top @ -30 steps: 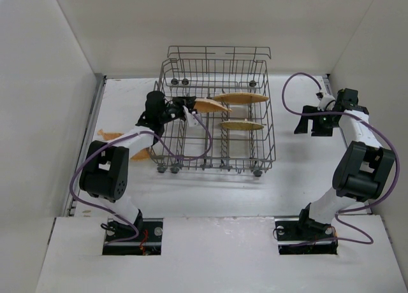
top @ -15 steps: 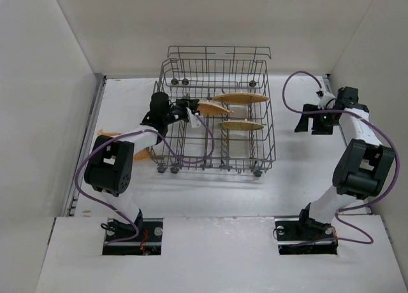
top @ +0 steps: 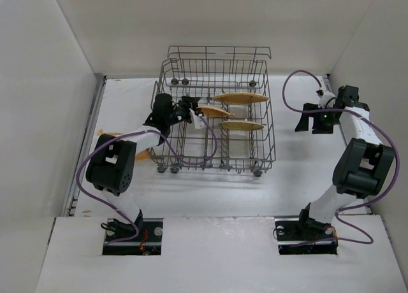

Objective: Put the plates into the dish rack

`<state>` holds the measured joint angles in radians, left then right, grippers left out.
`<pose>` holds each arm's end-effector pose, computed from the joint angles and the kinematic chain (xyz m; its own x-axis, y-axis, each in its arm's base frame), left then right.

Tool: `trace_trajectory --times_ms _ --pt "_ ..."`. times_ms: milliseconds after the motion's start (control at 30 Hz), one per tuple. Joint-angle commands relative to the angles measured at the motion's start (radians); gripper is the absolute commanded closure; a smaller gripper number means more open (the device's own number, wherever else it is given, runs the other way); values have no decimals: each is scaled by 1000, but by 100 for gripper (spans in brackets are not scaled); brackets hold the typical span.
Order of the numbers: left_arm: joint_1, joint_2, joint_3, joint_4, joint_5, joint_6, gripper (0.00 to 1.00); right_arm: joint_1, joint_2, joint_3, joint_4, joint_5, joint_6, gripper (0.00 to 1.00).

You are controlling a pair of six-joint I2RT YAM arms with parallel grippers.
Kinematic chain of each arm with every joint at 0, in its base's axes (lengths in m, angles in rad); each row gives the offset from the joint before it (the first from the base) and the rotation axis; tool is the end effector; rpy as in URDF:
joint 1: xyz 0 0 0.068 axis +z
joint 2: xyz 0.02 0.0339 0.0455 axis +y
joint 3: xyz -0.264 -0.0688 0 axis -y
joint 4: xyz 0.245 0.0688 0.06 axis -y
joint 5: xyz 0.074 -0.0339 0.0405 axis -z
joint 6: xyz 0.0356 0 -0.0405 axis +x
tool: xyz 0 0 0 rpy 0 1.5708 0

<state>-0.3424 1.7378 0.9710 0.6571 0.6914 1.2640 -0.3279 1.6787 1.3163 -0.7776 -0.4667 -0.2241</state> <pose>0.3529 -0.1499 0.2359 0.7845 0.5000 -0.3667 0.3567 0.1198 0.9265 0.3299 -0.0953 0.2491 -0.8631 0.0840 -0.4980 -0.0842 0.9484 0.3058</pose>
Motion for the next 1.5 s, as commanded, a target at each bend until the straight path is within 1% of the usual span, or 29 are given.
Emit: trace_trajectory --times_ms 0,200,333,433,567,600,633,667,733,767,800,833,867,900,933,1033,1067,1100,1200,1267,1333,1400,1433,1467 --pt "-17 -69 29 -28 -16 -23 59 -12 12 55 -5 0 -20 10" --pt "-37 -200 11 -197 -56 -71 49 -17 33 84 -6 -12 -34 11" --pt "-69 -314 8 -347 -113 -135 46 -13 49 106 -6 -21 -38 11" --pt "-97 -394 47 -470 -188 -231 45 -10 55 116 -5 -32 -44 11" --pt "-132 -432 204 -615 -392 -395 41 -10 58 118 4 -46 -50 11" --pt "-135 -428 259 -645 -453 -434 38 -10 59 120 9 -52 -50 11" --pt "-137 -419 317 -678 -519 -468 29 -10 61 121 11 -56 -50 11" --pt "-135 -408 378 -709 -579 -498 26 -10 64 124 15 -59 -47 11" --pt "-120 -386 489 -763 -682 -555 26 -7 67 135 21 -73 -41 11" --pt "-108 -376 545 -795 -731 -595 23 -4 70 139 24 -81 -37 11" --pt "-84 -367 604 -835 -775 -644 20 -1 73 147 26 -88 -34 11" --pt "-57 -360 657 -888 -805 -691 19 2 75 153 28 -92 -32 11" --pt "-33 -357 699 -936 -822 -740 16 6 78 159 28 -95 -31 11" --pt "-4 -360 728 -983 -840 -794 8 10 81 165 28 -98 -29 11" --pt "22 -369 745 -1031 -848 -849 4 13 85 172 28 -99 -29 11" --pt "104 -421 735 -1148 -840 -1019 4 22 95 188 23 -102 -32 11" --pt "145 -441 717 -1177 -833 -1081 0 25 96 193 21 -102 -32 11" --pt "197 -461 697 -1207 -811 -1142 0 25 99 198 18 -102 -32 11" --pt "364 -520 612 -1301 -678 -1334 0 31 104 210 9 -102 -40 11" --pt "462 -552 533 -1355 -597 -1432 0 31 107 219 -3 -102 -44 11" --pt "548 -589 438 -1384 -531 -1489 0 31 110 228 -17 -101 -52 11" --pt "607 -626 346 -1392 -478 -1532 0 31 111 233 -26 -98 -55 11" --pt "631 -638 301 -1395 -458 -1555 1 31 111 233 -31 -96 -57 11" --pt "653 -649 260 -1396 -443 -1571 3 31 110 235 -35 -93 -61 11"
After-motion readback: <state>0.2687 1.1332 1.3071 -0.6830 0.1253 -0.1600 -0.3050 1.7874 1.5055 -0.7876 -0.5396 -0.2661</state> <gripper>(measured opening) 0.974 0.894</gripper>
